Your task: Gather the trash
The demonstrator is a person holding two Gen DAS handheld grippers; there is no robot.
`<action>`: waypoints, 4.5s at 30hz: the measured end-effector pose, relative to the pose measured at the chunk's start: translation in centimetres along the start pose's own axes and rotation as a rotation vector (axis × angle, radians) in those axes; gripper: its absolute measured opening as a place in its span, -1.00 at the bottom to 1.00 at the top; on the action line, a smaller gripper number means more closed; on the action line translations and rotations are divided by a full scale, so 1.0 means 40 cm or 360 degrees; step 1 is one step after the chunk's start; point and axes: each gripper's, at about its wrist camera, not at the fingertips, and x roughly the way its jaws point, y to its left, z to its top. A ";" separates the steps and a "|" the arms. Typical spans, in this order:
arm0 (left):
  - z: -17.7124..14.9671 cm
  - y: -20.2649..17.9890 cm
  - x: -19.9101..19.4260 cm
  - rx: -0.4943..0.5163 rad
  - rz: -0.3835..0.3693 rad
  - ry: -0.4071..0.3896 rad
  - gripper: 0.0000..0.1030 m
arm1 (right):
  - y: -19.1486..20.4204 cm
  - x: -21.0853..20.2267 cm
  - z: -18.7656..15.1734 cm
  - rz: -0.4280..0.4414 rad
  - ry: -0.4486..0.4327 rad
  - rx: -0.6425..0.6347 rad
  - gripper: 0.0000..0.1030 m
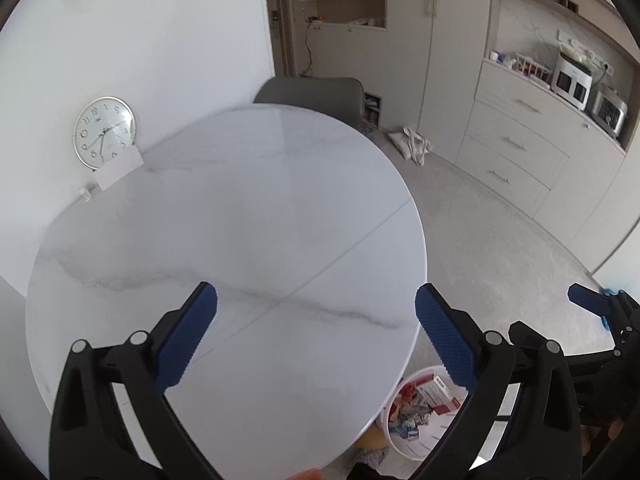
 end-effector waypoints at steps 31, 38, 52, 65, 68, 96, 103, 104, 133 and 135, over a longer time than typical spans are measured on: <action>0.176 0.169 -0.129 -0.0210 0.0114 -0.0255 0.85 | 0.126 -0.184 0.238 0.0055 -0.0401 0.0071 0.95; 0.156 0.184 -0.113 -0.0258 0.0170 -0.0211 0.85 | 0.147 -0.174 0.238 0.0064 -0.0360 0.0038 0.95; 0.154 0.197 -0.115 -0.0274 0.0183 -0.0185 0.85 | 0.171 -0.172 0.235 0.0090 -0.0339 0.0000 0.95; 0.154 0.207 -0.119 -0.0270 0.0176 -0.0180 0.85 | 0.177 -0.179 0.237 0.0094 -0.0340 -0.0011 0.95; 0.153 0.209 -0.120 -0.0271 0.0172 -0.0176 0.85 | 0.184 -0.183 0.235 0.0097 -0.0342 -0.0017 0.95; 0.141 0.227 -0.116 -0.0272 0.0158 -0.0159 0.85 | 0.213 -0.187 0.231 0.0094 -0.0334 -0.0033 0.95; 0.141 0.227 -0.116 -0.0271 0.0157 -0.0159 0.85 | 0.218 -0.185 0.227 0.0092 -0.0328 -0.0046 0.95; 0.141 0.227 -0.116 -0.0272 0.0159 -0.0160 0.85 | 0.218 -0.185 0.227 0.0091 -0.0327 -0.0047 0.95; 0.147 0.215 -0.106 -0.0232 0.0180 -0.0170 0.85 | 0.202 -0.180 0.223 0.0087 -0.0316 -0.0041 0.95; 0.147 0.214 -0.105 -0.0233 0.0175 -0.0167 0.85 | 0.202 -0.179 0.221 0.0086 -0.0314 -0.0042 0.95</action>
